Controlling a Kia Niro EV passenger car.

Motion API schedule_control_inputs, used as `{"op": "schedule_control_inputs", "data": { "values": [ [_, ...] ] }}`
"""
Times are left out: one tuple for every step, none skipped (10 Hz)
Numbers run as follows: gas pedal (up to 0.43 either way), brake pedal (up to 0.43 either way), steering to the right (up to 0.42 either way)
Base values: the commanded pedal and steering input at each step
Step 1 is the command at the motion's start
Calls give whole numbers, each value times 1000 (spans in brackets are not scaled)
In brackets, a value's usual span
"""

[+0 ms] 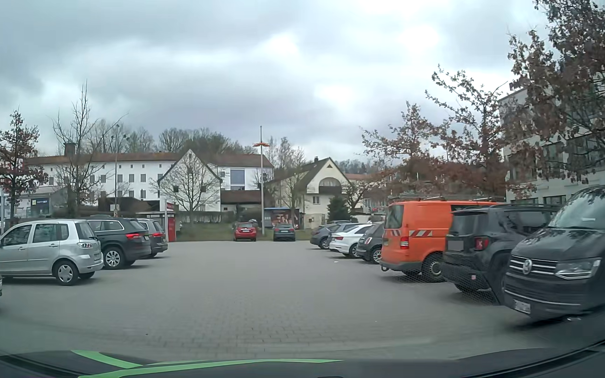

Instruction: Follow the waypoints while adhering to traffic rules and regulations

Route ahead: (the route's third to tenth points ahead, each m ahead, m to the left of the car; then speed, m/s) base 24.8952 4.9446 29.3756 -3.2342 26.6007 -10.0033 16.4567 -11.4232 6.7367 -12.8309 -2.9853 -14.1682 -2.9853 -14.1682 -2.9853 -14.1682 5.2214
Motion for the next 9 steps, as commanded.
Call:
{"op": "schedule_control_inputs", "data": {
  "values": [
    [150,0,-112],
    [150,0,-106],
    [150,0,-97],
    [150,0,-85],
    [150,0,-73],
    [150,0,-64],
    [150,0,-56],
    [150,0,-51],
    [150,0,-46]
  ]
}}
